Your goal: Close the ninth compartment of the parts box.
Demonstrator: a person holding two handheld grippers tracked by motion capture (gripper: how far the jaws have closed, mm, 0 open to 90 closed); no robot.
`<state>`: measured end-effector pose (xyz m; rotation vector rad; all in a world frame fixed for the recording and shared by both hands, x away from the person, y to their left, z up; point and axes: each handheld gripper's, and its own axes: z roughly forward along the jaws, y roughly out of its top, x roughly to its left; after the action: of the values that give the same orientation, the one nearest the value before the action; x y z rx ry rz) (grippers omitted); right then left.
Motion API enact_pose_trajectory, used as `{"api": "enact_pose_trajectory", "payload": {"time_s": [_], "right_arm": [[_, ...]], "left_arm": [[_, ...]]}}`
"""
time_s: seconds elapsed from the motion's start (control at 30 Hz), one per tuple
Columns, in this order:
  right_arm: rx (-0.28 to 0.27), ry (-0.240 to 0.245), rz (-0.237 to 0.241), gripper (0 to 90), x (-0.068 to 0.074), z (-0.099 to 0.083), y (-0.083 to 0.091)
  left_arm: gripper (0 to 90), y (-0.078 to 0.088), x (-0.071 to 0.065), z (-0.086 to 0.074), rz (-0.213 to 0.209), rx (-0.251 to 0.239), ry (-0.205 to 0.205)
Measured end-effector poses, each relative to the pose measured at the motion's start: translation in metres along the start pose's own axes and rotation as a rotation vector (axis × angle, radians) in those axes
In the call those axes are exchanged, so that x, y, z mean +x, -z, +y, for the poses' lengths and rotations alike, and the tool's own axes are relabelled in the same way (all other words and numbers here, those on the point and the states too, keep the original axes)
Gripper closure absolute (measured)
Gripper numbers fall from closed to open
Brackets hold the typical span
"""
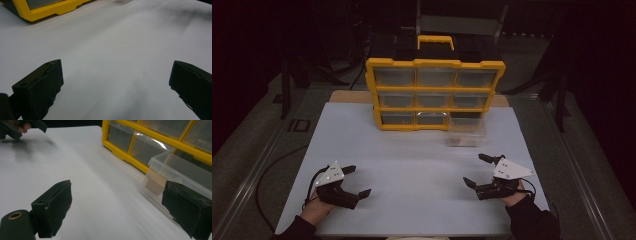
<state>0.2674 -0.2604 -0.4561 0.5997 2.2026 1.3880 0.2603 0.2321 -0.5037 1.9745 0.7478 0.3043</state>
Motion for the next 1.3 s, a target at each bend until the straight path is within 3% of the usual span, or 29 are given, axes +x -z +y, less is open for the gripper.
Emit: {"api": "enact_pose_trajectory", "payload": {"time_s": [0.27,0.4,0.77,0.93,1.13,1.3], "right_arm": [[0.001,0.025,0.027,9.1,0.001,0.021,0.002],[-0.014,0.013,0.030,9.1,-0.001,0.031,0.002],[-0.053,0.029,-0.036,9.1,-0.011,0.055,0.003],[-0.061,0.008,-0.069,9.1,-0.014,0.053,-0.002],[-0.059,-0.027,-0.128,9.1,-0.015,0.037,-0.011],[-0.055,-0.059,-0.148,9.2,-0.017,0.025,-0.016]], "left_arm": [[0.0,0.001,0.000,0.000,0.000,-0.006,-0.002],[0.1,0.000,0.000,0.000,-0.002,-0.008,0.001],[0.0,0.001,0.000,0.000,-0.004,-0.014,-0.001],[0.0,0.002,0.000,0.000,0.001,-0.013,-0.006],[0.0,0.001,0.000,0.000,-0.001,-0.013,-0.004],[0.0,0.001,0.000,0.000,0.000,-0.012,-0.005]]}}
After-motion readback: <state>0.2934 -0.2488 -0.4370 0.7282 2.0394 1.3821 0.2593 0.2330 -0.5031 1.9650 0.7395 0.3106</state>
